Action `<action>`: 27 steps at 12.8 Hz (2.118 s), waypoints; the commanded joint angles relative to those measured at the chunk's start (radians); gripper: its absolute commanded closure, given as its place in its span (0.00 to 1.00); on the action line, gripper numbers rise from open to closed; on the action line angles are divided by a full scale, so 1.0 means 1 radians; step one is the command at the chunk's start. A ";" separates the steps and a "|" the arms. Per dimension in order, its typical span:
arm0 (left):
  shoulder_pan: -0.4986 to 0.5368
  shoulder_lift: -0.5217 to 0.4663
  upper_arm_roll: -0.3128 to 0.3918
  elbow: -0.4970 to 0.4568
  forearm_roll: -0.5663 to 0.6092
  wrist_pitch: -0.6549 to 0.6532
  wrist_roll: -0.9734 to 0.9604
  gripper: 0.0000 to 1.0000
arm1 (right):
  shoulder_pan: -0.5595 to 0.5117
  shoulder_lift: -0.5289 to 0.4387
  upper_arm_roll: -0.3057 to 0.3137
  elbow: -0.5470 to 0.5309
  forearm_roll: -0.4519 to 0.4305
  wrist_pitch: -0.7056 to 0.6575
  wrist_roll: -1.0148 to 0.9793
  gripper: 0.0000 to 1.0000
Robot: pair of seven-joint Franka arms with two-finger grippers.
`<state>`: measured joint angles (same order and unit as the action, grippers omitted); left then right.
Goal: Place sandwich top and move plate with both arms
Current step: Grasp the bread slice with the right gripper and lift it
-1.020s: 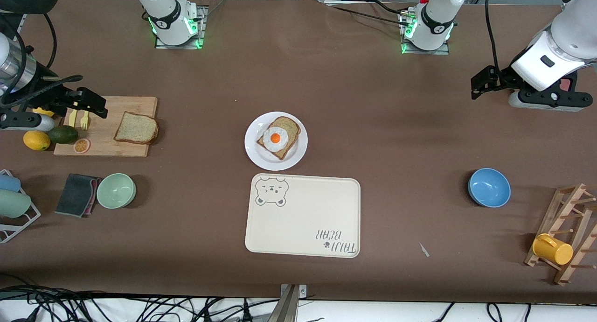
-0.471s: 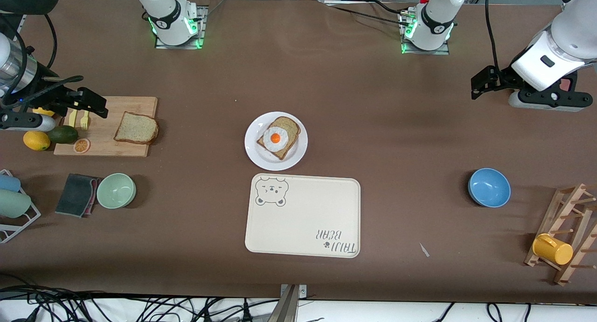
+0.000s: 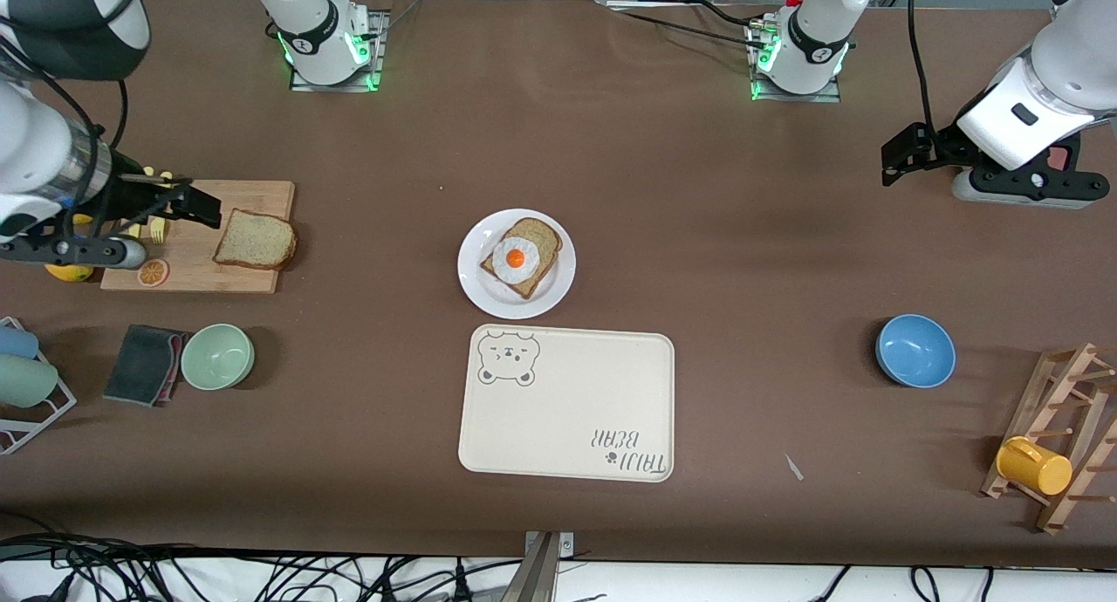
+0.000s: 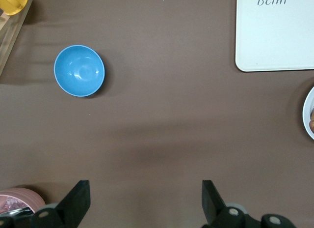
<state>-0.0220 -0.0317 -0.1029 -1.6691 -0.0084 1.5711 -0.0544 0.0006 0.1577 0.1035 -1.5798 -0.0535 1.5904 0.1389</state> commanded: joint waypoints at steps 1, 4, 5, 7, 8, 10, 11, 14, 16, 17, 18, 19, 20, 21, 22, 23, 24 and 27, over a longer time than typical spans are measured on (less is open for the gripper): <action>0.002 0.012 -0.001 0.031 0.019 -0.020 0.011 0.00 | 0.001 -0.021 0.004 -0.106 -0.020 0.084 0.004 0.00; 0.002 0.012 -0.001 0.031 0.019 -0.020 0.011 0.00 | 0.002 -0.021 0.004 -0.236 -0.068 0.213 0.063 0.01; 0.002 0.012 -0.001 0.031 0.019 -0.020 0.011 0.00 | 0.002 -0.021 0.004 -0.299 -0.113 0.279 0.076 0.01; 0.002 0.012 -0.001 0.031 0.019 -0.020 0.011 0.00 | -0.005 0.015 -0.002 -0.393 -0.193 0.411 0.090 0.01; 0.002 0.012 -0.001 0.029 0.019 -0.020 0.011 0.00 | -0.005 0.040 -0.002 -0.404 -0.207 0.424 0.143 0.01; 0.002 0.012 -0.001 0.031 0.018 -0.020 0.011 0.00 | -0.004 0.083 -0.002 -0.411 -0.276 0.427 0.249 0.01; 0.002 0.012 -0.001 0.029 0.018 -0.020 0.011 0.00 | 0.001 0.104 -0.002 -0.411 -0.284 0.428 0.275 0.01; 0.002 0.012 -0.001 0.029 0.018 -0.020 0.011 0.00 | 0.059 0.196 -0.001 -0.411 -0.383 0.419 0.431 0.03; 0.002 0.012 -0.001 0.029 0.018 -0.020 0.011 0.00 | 0.085 0.258 -0.001 -0.411 -0.436 0.418 0.496 0.05; 0.002 0.012 -0.001 0.031 0.018 -0.020 0.011 0.00 | 0.093 0.272 -0.001 -0.411 -0.439 0.418 0.504 0.05; 0.002 0.012 -0.001 0.029 0.018 -0.020 0.011 0.00 | 0.096 0.287 -0.001 -0.411 -0.439 0.418 0.519 0.05; 0.002 0.012 -0.001 0.031 0.018 -0.020 0.011 0.00 | 0.099 0.301 -0.001 -0.413 -0.440 0.418 0.534 0.05; 0.002 0.012 -0.001 0.029 0.018 -0.020 0.011 0.00 | 0.099 0.307 -0.001 -0.419 -0.440 0.418 0.539 0.05; 0.002 0.012 -0.001 0.029 0.016 -0.020 0.011 0.00 | 0.099 0.307 -0.001 -0.433 -0.440 0.418 0.539 0.06; 0.002 0.012 -0.001 0.029 0.015 -0.020 0.011 0.00 | 0.099 0.307 -0.001 -0.450 -0.457 0.418 0.539 0.13; 0.002 0.012 -0.001 0.029 0.015 -0.020 0.011 0.00 | 0.099 0.307 -0.001 -0.462 -0.471 0.418 0.541 0.15; 0.002 0.012 -0.001 0.029 0.013 -0.020 0.011 0.00 | 0.099 0.309 -0.001 -0.473 -0.471 0.418 0.547 0.16; 0.002 0.012 -0.001 0.029 0.013 -0.020 0.011 0.00 | 0.125 0.310 -0.001 -0.517 -0.517 0.424 0.634 0.16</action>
<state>-0.0220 -0.0315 -0.1029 -1.6681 -0.0084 1.5705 -0.0543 0.1045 0.4785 0.1017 -2.0575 -0.5219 2.0095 0.7124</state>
